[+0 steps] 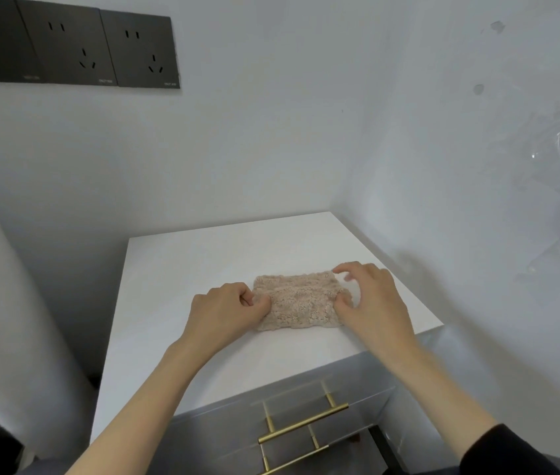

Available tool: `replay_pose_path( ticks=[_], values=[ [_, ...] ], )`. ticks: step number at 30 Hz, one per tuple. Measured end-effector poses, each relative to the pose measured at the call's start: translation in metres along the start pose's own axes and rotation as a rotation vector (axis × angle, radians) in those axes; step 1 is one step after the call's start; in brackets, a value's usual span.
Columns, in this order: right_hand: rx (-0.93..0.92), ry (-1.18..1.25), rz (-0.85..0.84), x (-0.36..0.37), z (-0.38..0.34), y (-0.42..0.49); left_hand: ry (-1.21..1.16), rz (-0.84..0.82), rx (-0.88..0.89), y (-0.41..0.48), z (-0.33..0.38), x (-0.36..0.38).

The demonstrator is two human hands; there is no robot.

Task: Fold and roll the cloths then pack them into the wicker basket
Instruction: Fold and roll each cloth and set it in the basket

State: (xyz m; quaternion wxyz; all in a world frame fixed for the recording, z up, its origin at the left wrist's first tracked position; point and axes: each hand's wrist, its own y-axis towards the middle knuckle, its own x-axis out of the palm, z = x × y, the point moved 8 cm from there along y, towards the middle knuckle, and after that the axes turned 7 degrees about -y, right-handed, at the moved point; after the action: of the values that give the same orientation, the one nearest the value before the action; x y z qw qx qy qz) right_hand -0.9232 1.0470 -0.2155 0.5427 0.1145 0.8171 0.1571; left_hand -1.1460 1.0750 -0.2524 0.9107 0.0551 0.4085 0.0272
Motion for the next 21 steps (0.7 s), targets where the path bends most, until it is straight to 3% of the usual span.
replay_pose_path(
  ticks=[3, 6, 12, 17, 21],
  values=[
    [-0.339, -0.119, 0.082, -0.001, -0.044, -0.013, 0.015, -0.006, -0.002, 0.002, 0.001, 0.002],
    [-0.478, -0.266, 0.011, 0.018, -0.07, -0.03, 0.025, -0.013, -0.009, 0.003, 0.001, 0.003],
    [-0.43, -0.409, -0.101, 0.034, -0.06, -0.034, 0.043, 0.009, -0.009, 0.002, 0.003, 0.002],
    [-0.378, -0.356, -0.157, 0.033, -0.03, -0.03, 0.043, 0.072, 0.006, -0.002, 0.006, -0.002],
    [-0.36, -0.338, -0.137, 0.027, -0.016, -0.028, -0.068, 0.156, 0.223, -0.012, 0.025, -0.011]
  ],
)
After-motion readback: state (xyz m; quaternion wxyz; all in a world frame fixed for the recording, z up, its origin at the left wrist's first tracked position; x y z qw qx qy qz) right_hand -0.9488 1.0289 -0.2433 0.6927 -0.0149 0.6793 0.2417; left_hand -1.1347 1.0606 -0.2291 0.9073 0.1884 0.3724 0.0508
